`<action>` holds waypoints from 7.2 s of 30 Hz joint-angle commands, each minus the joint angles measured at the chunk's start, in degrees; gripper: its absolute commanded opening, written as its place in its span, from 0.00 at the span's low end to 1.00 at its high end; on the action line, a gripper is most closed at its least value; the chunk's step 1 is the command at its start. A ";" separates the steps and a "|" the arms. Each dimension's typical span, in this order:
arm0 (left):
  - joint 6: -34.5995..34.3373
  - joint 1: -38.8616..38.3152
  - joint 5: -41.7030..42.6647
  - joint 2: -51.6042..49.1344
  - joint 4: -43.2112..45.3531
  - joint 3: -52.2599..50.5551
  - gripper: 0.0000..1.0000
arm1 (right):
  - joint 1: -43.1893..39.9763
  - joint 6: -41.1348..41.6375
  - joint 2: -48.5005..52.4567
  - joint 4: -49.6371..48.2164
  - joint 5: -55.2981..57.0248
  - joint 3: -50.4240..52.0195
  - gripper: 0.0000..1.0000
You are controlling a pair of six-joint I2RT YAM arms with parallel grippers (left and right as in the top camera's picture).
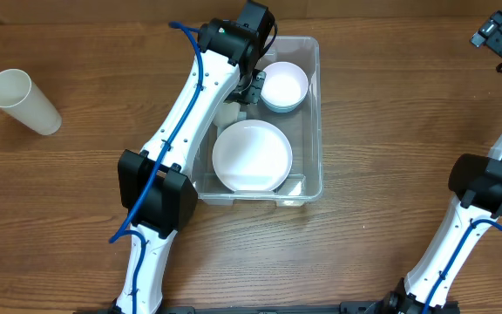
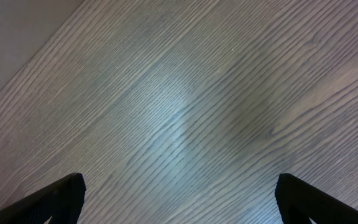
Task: Pack container
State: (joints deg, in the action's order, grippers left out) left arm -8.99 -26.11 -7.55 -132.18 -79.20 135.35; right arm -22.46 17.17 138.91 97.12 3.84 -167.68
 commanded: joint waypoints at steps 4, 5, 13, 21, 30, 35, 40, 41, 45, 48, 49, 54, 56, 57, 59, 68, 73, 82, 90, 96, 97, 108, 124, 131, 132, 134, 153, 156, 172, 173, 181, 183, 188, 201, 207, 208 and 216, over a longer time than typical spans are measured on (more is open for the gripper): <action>0.04 0.72 -1.03 1.84 -0.07 3.28 0.30 | -0.07 0.46 -1.88 -0.13 0.59 -1.16 1.00; 0.04 0.72 -1.01 3.19 -0.79 5.81 0.33 | -0.07 0.46 -1.88 -0.13 0.59 -1.16 1.00; 2.58 3.15 -9.49 18.49 -5.75 16.79 0.71 | -0.07 0.46 -1.88 -0.13 0.59 -1.16 1.00; -6.05 36.92 -3.89 16.61 -9.84 16.57 1.00 | -0.07 0.46 -1.88 -0.13 0.59 -1.16 1.00; -4.39 48.70 7.17 -1.70 -5.92 16.57 1.00 | -0.07 0.46 -1.88 -0.13 0.59 -1.16 1.00; -4.31 48.72 7.15 -8.72 -5.35 16.57 1.00 | -0.07 0.46 -1.88 -0.13 0.59 -1.16 1.00; -4.31 48.72 7.19 -9.46 -4.85 16.57 0.37 | -0.07 0.46 -1.88 -0.13 0.59 -1.16 1.00; -4.33 48.72 7.61 -9.46 -5.62 16.57 0.12 | -0.07 0.46 -1.88 -0.13 0.59 -1.16 1.00; -4.31 48.70 9.16 -9.42 -10.01 18.05 0.04 | -0.07 0.46 -1.88 -0.13 0.59 -1.16 1.00; -4.28 48.59 9.14 -8.39 -15.08 24.37 0.04 | -0.07 0.48 -1.88 -0.15 0.59 -1.16 1.00; -4.28 48.59 9.35 -7.61 -16.09 26.29 0.04 | -0.07 0.46 -1.88 -0.13 0.59 -1.16 1.00; -2.54 46.82 17.27 5.09 -17.59 31.82 0.04 | -0.07 0.46 -1.88 -0.13 0.59 -1.16 1.00; -1.16 42.21 19.69 11.85 -17.59 31.82 0.04 | -0.07 0.46 -1.88 -0.13 0.59 -1.16 1.00; -0.28 38.03 19.65 14.88 -17.59 31.82 0.04 | -0.07 0.46 -1.88 -0.13 0.59 -1.16 1.00; 0.63 29.88 18.88 18.47 -17.59 31.82 0.04 | -0.07 0.46 -1.88 -0.13 0.59 -1.16 1.00; 0.61 -0.79 5.64 16.20 -17.59 31.15 0.04 | -0.07 0.46 -1.88 -0.13 0.59 -1.16 1.00; -0.46 -1.99 3.15 14.21 -17.38 24.68 0.04 | -0.07 0.46 -1.88 -0.13 0.59 -1.16 1.00; -0.17 -1.99 -1.84 11.91 -11.69 18.64 0.04 | -0.07 0.48 -1.88 -0.13 0.59 -1.16 1.00; -0.17 -1.99 -1.38 11.91 -8.66 18.67 0.04 | -0.07 0.46 -1.88 -0.13 0.59 -1.16 1.00; -0.20 -2.01 -0.31 11.52 -10.05 17.22 0.04 | -0.07 0.46 -1.88 -0.15 0.59 -1.16 1.00; -0.20 -1.99 -0.33 11.50 -9.77 16.41 0.04 | -0.07 0.46 -1.88 -0.13 0.59 -1.16 1.00; 3.23 -1.73 -7.15 14.62 -4.48 14.12 1.00 | -0.07 0.46 -1.88 -0.13 0.59 -1.16 1.00; 3.02 -1.66 -1.97 38.27 -17.59 14.14 1.00 | -0.07 0.48 -1.88 -0.13 0.59 -1.16 1.00; 3.15 6.45 -2.64 53.90 -13.49 4.37 1.00 | -0.07 0.46 -1.88 -0.13 0.59 -1.16 1.00; 4.15 11.41 0.48 58.51 -7.82 -2.40 1.00 | -0.07 0.46 -1.88 -0.13 0.59 -1.16 1.00; 9.79 18.84 10.67 68.43 7.63 -19.12 1.00 | -0.07 0.46 -1.88 -0.13 0.59 -1.16 1.00; 12.87 30.38 25.38 129.74 79.21 -129.09 1.00 | -0.07 0.46 -1.88 -0.13 0.59 -1.16 1.00; 12.76 30.38 25.46 131.14 79.12 -132.82 1.00 | -0.07 0.46 -1.88 -0.13 0.59 -1.16 1.00; 9.86 30.38 25.38 131.93 76.46 -135.05 1.00 | -0.07 0.46 -1.88 -0.13 0.59 -1.16 1.00; 9.86 30.38 25.40 131.93 76.46 -135.05 1.00 | -0.07 0.46 -1.88 -0.13 0.61 -1.16 1.00; 9.86 30.38 25.40 131.93 76.46 -135.05 1.00 | 17.99 0.46 -1.86 -0.37 6.23 -0.22 1.00; 9.86 30.38 25.38 131.93 76.46 -135.05 1.00 | 23.43 0.44 -2.16 -0.35 6.27 -0.13 1.00; 9.86 30.38 25.38 131.93 76.46 -135.05 1.00 | 31.61 2.82 -16.52 -24.00 7.93 17.57 1.00; 9.88 30.38 25.38 131.93 76.46 -135.05 1.00 | 28.92 3.89 -93.90 -86.29 5.57 112.61 1.00; 9.86 30.38 25.38 131.93 76.46 -135.05 1.00 | 28.44 5.60 -117.24 -96.04 3.67 140.37 1.00; 9.88 30.38 25.38 131.93 76.46 -135.05 1.00 | 28.44 5.60 -119.86 -96.04 2.64 142.99 1.00; 9.86 30.38 25.38 131.93 76.46 -135.05 1.00 | 28.44 5.57 -133.13 -96.24 -3.17 162.44 1.00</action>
State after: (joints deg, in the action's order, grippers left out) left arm 1.63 3.86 17.98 -0.75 -2.76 0.47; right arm 6.31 22.48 7.84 1.45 3.22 -8.05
